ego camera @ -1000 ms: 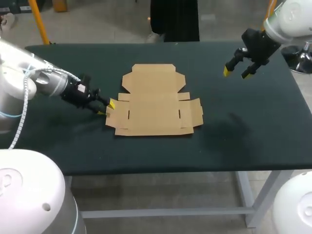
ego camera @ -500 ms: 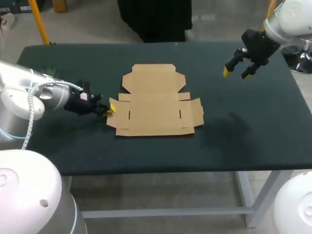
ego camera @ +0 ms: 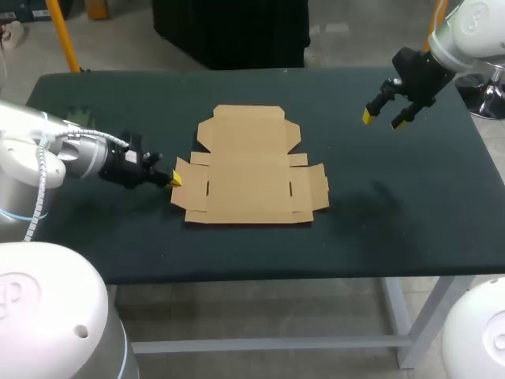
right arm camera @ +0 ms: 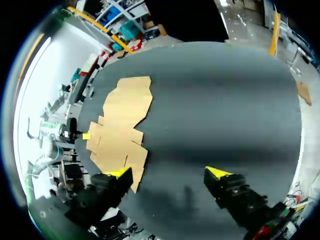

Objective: Assemble the packaging by folding the flat box into shape, placing the metal phone stand inside, and closing the box properly

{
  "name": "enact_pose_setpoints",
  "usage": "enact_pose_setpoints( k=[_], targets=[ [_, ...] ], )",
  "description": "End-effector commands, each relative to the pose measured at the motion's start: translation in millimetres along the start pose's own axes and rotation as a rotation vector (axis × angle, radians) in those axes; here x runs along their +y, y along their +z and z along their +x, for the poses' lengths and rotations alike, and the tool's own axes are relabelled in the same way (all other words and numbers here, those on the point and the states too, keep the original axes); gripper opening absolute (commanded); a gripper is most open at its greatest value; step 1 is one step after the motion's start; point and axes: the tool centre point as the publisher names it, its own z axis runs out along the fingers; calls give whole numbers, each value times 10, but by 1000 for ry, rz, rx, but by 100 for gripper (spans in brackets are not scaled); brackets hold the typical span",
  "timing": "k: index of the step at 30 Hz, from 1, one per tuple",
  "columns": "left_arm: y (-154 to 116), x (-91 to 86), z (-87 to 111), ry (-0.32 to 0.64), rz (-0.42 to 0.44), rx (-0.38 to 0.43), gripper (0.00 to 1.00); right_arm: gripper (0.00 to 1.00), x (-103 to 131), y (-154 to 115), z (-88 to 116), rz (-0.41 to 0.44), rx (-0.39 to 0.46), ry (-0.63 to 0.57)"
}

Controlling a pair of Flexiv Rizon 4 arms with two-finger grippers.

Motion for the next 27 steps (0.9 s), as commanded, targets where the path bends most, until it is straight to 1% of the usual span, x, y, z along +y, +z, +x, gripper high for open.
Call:
enact_pose_setpoints(
  k=[1, 7, 11, 17, 22, 25, 26, 27],
  targets=[
    [-88, 42, 0, -5, -27, 17, 0, 100, 13, -10, -12, 7, 7, -2],
    [-112, 157, -40, -35, -54, 25, 0, 100, 9, -2, -17, 7, 10, -4],
    [-128, 233, -63, -55, -36, 25, 0, 100, 8, 9, -28, 9, 12, -2],
    [-143, 347, -40, -56, -1, 35, 0, 100, 17, 27, -19, 12, 16, -9],
    [-161, 439, -10, -65, -1, 49, 0, 100, 15, 23, -20, 11, 18, -14],
    [-166, 471, 0, -76, -18, 55, 0, 100, 7, 19, -28, 11, 19, -15],
    [-167, 473, 2, -77, -30, 51, 22, 100, 4, 19, -30, 11, 19, -15],
    [-171, 473, 5, -80, -28, 46, 48, 100, 2, 19, -32, 12, 19, -15]
  ],
)
